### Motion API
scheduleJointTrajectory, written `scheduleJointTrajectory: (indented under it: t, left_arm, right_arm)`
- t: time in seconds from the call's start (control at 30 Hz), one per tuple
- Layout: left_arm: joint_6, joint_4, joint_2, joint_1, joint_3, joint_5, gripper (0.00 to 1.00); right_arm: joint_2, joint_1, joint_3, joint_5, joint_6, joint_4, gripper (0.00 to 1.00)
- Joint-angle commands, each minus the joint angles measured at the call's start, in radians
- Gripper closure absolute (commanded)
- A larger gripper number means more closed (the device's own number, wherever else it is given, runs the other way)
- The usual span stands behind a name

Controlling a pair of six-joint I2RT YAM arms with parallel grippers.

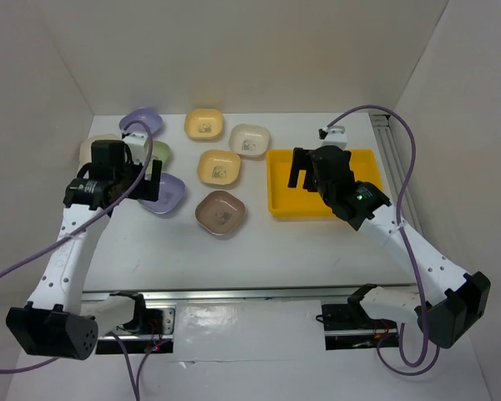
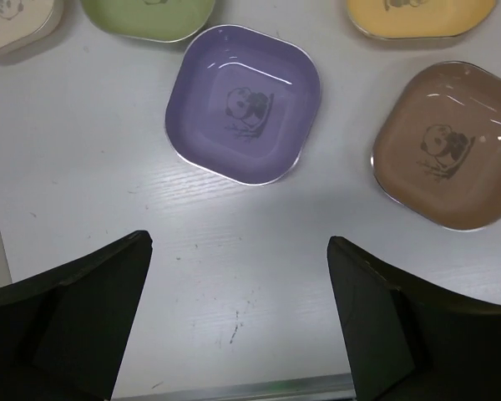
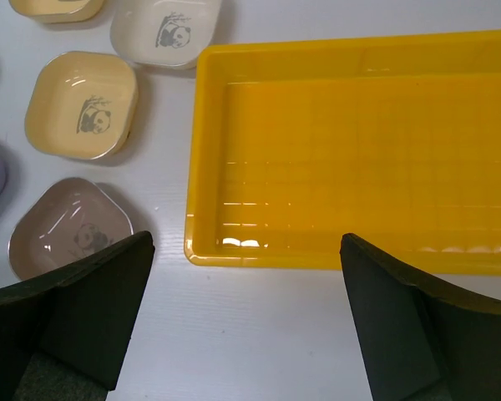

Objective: Place the plates into the plastic bin on the countertop

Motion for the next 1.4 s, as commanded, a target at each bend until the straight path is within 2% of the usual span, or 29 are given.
scheduleJointTrajectory:
  t: [0.0,0.13,0.17,0.3,0.6,0.77,0.83,1.07,1.13,1.2,1.27,1.3,1.33,1.37]
  left_arm:
    - [0.013,0.100,0.022,0.058,-0.037,0.016,0.00]
    - [0.045,0.189,0.094,0.138,-0.072,-0.010,0.00]
    - [0.055,0.189,0.146,0.199,-0.063,0.043,0.00]
    - [0.074,0.238,0.263,0.310,-0.039,0.160,0.02]
    - [0.103,0.332,0.433,0.378,0.006,0.240,0.04]
    - [0.094,0.394,0.507,0.378,-0.006,0.285,0.04]
    - [0.094,0.428,0.544,0.378,-0.035,0.295,0.06]
    - [0.094,0.529,0.633,0.378,-0.095,0.295,0.18]
    - [0.094,0.542,0.646,0.378,-0.106,0.295,0.25]
    - [0.103,0.551,0.665,0.378,-0.115,0.295,0.25]
    - [0.103,0.551,0.683,0.378,-0.115,0.295,0.38]
    - [0.103,0.551,0.683,0.378,-0.115,0.295,0.38]
    - [0.103,0.551,0.671,0.378,-0.126,0.295,0.44]
    - [0.103,0.551,0.660,0.378,-0.141,0.304,0.63]
  right_arm:
    - [-0.030,-0.004,0.004,0.027,0.000,-0.038,0.00]
    - [-0.051,-0.004,-0.016,-0.024,-0.012,-0.009,0.00]
    - [-0.051,-0.004,-0.033,-0.043,-0.028,0.003,0.00]
    - [-0.062,-0.004,-0.091,-0.164,-0.064,0.088,0.00]
    - [-0.004,0.005,-0.157,-0.299,-0.065,0.184,0.00]
    - [0.054,0.025,-0.176,-0.299,-0.055,0.217,0.00]
    - [0.067,0.035,-0.176,-0.299,-0.046,0.226,0.00]
    - [0.087,0.066,-0.176,-0.290,-0.046,0.244,0.00]
    - [0.087,0.066,-0.176,-0.290,-0.046,0.244,0.00]
    - [0.087,0.075,-0.176,-0.290,-0.046,0.244,0.00]
    - [0.087,0.075,-0.176,-0.290,-0.046,0.262,0.00]
    - [0.096,0.075,-0.176,-0.290,-0.037,0.263,0.00]
    - [0.096,0.075,-0.176,-0.290,-0.037,0.263,0.00]
    - [0.096,0.075,-0.176,-0.299,-0.037,0.272,0.00]
